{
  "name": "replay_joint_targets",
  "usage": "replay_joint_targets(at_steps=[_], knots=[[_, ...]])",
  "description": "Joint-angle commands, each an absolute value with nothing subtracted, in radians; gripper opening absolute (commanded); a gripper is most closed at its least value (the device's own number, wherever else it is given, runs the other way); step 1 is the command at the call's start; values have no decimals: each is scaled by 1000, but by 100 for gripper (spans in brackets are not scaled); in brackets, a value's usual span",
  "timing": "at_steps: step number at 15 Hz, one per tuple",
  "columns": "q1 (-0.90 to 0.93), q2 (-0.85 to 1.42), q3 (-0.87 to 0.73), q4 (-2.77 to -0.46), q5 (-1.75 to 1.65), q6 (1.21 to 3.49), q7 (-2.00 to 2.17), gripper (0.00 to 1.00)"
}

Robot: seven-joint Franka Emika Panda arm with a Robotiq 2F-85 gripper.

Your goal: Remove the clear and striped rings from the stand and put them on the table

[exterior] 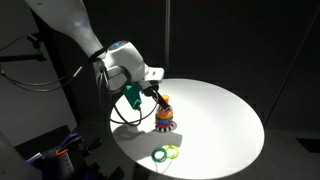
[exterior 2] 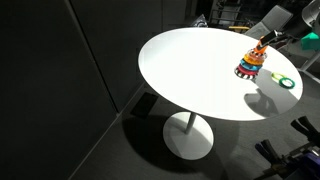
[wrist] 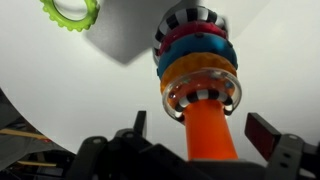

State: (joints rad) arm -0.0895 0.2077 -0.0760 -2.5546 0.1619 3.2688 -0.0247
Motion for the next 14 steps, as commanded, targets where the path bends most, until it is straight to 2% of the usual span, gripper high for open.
replay_joint_targets(at_steps=[1,9,14], knots=[[-157,273,-15,-2489,164,3260,-12,100],[-323,332,160,-2451,156,3264,-24,100],[-369,345,201,-2451,155,3270,-29,100]])
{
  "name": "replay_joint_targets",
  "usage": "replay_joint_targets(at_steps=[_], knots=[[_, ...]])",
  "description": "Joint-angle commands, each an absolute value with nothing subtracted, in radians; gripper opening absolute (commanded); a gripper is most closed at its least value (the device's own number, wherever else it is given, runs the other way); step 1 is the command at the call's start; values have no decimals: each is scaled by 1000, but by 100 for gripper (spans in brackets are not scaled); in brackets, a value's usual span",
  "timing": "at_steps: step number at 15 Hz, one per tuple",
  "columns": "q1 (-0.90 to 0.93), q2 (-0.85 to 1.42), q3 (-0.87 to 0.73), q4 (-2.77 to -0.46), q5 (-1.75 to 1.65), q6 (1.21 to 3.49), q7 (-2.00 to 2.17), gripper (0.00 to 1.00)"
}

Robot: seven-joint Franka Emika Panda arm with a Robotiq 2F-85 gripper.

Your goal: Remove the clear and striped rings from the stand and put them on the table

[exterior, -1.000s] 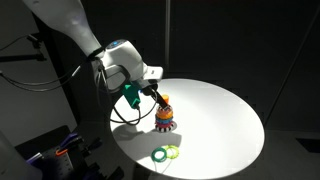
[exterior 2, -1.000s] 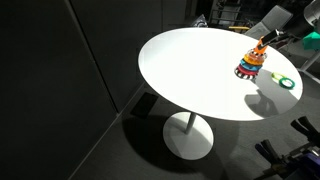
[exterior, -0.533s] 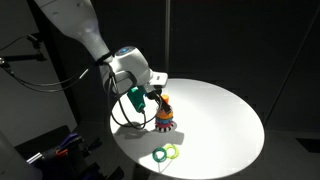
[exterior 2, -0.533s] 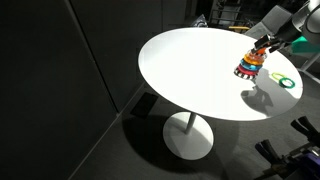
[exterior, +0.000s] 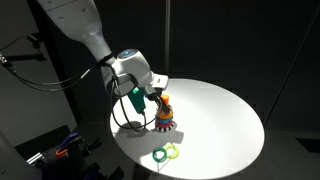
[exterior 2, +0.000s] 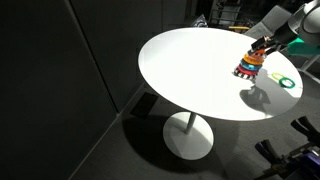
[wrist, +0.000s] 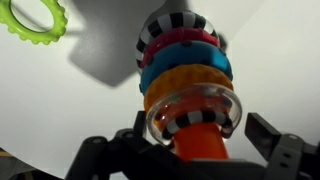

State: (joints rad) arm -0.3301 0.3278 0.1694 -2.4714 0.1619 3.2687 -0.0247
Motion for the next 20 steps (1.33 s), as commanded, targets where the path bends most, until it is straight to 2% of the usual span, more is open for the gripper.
replay_joint_targets(at_steps=[1,3,4,6,20], knots=[[-375,348,205,-2450,155,3271,-30,100],[-381,353,210,-2450,154,3273,-31,98],[-384,354,212,-2450,154,3271,-32,75],[-386,351,212,-2450,153,3270,-33,69],[-355,151,200,-2539,166,3220,-22,68]])
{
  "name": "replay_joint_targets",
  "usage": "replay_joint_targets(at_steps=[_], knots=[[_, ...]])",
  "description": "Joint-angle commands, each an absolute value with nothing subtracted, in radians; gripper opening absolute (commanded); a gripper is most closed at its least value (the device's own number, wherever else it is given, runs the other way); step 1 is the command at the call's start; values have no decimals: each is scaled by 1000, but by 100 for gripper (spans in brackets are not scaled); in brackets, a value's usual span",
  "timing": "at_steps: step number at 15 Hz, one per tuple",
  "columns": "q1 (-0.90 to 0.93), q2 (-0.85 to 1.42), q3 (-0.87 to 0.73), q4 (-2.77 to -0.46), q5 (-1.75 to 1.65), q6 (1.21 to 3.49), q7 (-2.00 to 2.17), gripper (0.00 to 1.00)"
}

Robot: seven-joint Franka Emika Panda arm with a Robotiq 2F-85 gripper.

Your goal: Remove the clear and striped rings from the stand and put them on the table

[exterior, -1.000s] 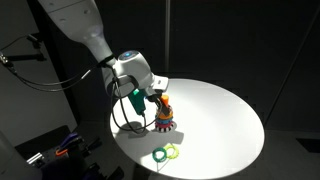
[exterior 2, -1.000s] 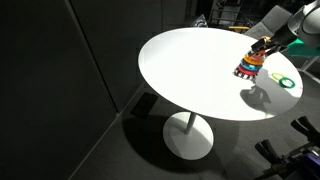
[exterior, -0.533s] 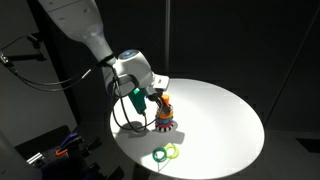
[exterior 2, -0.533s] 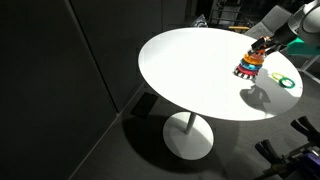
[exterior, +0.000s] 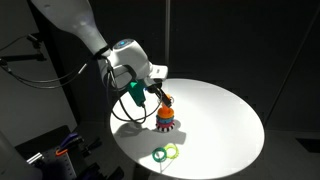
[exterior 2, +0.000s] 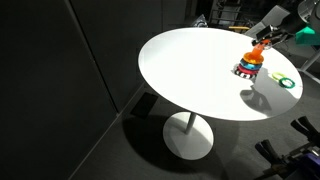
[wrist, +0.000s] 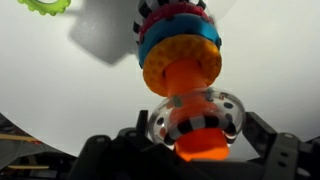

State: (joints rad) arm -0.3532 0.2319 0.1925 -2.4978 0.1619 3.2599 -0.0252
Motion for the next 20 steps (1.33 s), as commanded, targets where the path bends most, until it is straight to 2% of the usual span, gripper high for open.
replay_joint_targets(at_steps=[1,12,20], knots=[[-355,134,201,-2546,166,3210,-22,68],[-340,-6,224,-2579,185,3101,-37,68],[-322,12,252,-2571,254,3060,-77,68]])
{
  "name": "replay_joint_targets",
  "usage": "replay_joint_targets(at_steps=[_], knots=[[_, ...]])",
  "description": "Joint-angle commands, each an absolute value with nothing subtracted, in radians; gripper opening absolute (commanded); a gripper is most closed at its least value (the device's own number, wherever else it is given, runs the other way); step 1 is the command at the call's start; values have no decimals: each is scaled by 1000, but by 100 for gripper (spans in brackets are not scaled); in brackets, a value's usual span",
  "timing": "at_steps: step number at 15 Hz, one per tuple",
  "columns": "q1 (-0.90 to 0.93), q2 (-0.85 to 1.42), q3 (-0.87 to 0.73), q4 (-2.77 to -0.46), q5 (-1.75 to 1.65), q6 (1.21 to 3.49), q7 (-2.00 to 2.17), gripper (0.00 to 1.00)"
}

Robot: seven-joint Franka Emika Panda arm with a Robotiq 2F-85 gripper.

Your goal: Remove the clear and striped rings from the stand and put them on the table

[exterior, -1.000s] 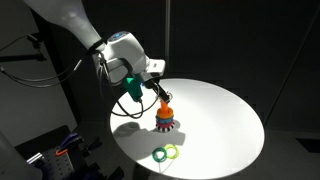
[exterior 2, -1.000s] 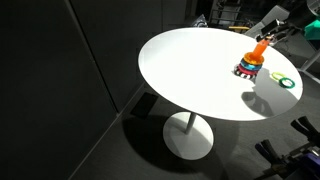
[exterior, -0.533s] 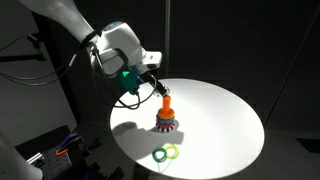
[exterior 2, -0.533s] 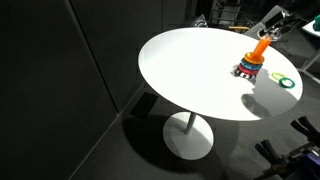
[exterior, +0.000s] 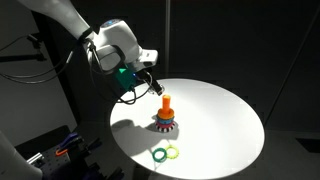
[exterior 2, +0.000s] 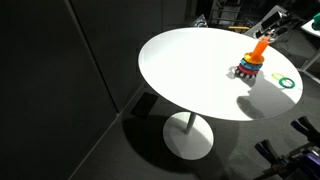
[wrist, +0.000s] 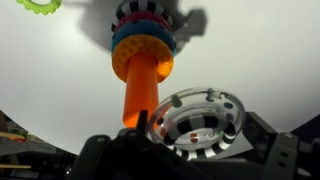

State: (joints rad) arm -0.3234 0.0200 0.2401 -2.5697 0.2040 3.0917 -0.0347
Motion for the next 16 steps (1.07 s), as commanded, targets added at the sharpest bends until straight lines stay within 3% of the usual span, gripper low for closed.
replay_joint_targets(at_steps=[1,16], knots=[[-322,18,253,-2569,265,3054,-85,68],[-350,110,269,-2592,461,3030,-273,68]])
